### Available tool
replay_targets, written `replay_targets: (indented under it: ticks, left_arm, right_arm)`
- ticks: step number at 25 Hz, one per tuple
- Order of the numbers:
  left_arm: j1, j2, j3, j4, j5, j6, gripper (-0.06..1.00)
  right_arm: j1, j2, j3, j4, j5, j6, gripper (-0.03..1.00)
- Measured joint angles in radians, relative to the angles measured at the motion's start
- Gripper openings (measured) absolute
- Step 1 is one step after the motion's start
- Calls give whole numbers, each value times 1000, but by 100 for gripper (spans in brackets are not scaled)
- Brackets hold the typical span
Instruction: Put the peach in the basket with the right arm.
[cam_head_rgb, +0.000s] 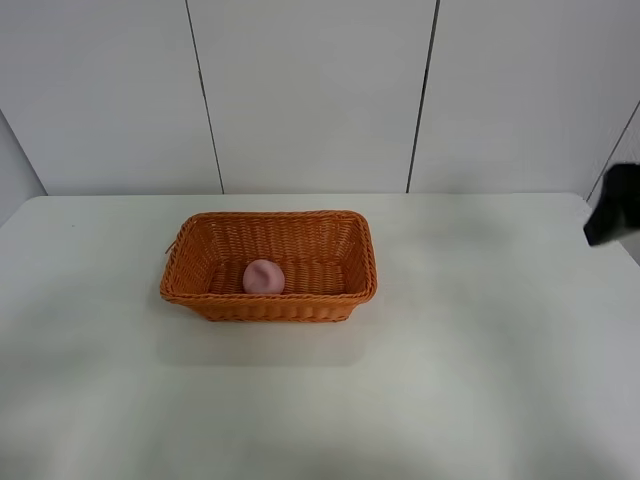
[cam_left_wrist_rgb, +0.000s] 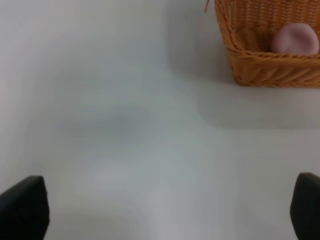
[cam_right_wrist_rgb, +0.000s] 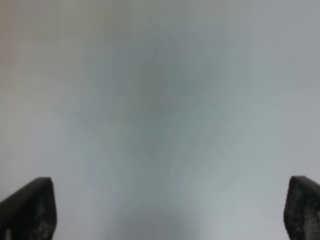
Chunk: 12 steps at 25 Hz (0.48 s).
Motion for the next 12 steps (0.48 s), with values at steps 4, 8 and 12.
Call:
replay_targets:
  ticks: [4,8,12]
  left_arm:
    - [0,0,0,0,0,0,99]
    - [0,0,0,0,0,0,99]
    - [0,0,0,0,0,0,99]
  right_arm:
    - [0,-297,263,0,-86,-14,70]
    - [0,-583,457,0,-191,-35,70]
    - [0,-808,554,0,-203,-38,70]
